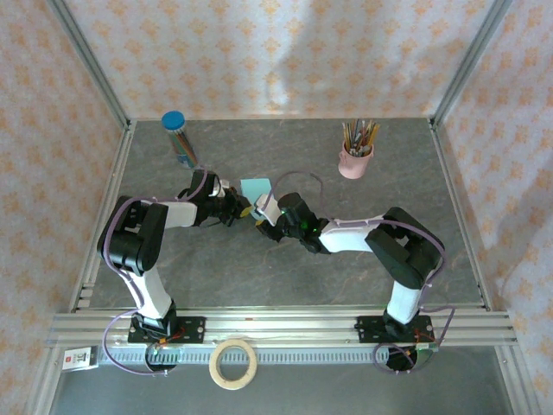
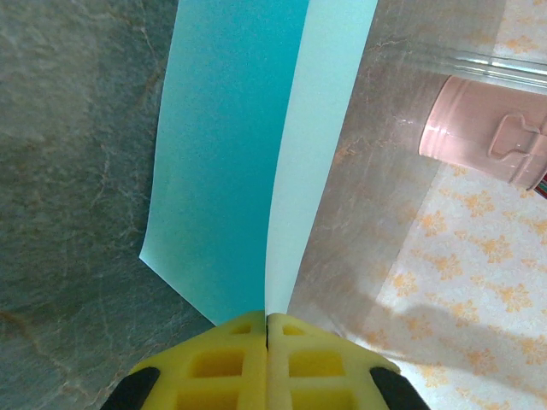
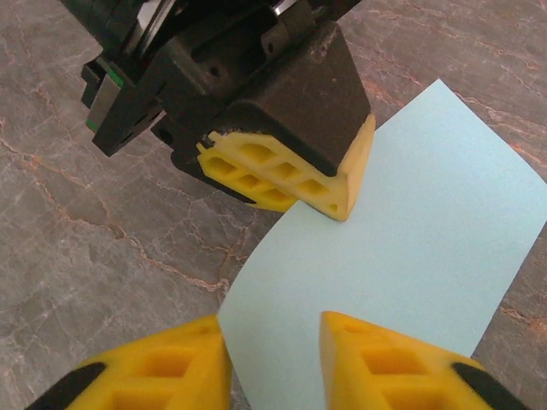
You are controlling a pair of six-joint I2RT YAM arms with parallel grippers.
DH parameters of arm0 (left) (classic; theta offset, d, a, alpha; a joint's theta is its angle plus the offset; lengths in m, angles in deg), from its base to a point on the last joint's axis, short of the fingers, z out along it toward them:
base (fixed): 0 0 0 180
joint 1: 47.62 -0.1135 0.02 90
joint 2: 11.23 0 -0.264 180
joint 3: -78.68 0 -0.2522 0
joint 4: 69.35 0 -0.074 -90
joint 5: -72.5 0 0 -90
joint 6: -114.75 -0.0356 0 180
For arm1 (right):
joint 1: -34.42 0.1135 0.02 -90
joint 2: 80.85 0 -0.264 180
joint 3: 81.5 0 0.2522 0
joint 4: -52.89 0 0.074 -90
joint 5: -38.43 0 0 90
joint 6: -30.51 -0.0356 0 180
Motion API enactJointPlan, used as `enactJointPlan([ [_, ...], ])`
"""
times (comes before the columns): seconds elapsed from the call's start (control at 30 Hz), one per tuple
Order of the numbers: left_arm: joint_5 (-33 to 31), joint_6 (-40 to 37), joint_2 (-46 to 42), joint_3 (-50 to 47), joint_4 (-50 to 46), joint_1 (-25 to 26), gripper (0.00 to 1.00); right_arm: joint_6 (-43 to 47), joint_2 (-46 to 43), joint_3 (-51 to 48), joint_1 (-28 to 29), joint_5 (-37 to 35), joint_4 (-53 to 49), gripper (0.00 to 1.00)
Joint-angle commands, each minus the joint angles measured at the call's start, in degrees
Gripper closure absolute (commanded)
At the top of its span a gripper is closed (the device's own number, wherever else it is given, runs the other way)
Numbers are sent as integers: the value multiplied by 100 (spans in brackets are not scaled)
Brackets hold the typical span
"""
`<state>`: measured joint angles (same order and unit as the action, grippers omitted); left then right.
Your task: Fold a paper plane with a square sheet of paper (pick it up from the middle)
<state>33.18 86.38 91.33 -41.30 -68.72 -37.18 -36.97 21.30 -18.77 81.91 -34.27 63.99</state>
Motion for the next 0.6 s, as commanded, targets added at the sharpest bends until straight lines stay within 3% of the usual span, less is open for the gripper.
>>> enactJointPlan([
  [0.0, 109, -46, 2, -94, -66, -23, 95, -81, -29, 76, 16, 100, 145, 75],
  [0.07, 94, -129, -55, -67, -167, -28, 89, -110, -13, 93, 8, 178, 94, 82],
  [0.13, 41, -469, -119, 109, -671, -119, 74, -174, -7, 95, 15, 279, 34, 88],
  [0.27, -453, -1269, -439, 524, -1728, -416, 59, -405, 15, 159, -18, 538, -232, 95],
  [0.33, -651, -1579, -580, 774, -1973, -438, 57, -670, 54, 208, -58, 715, -354, 97],
  [0.57, -494, -1581, -309, 1097, -1311, -148, 60, -1567, 139, 189, -176, 1450, -327, 98],
])
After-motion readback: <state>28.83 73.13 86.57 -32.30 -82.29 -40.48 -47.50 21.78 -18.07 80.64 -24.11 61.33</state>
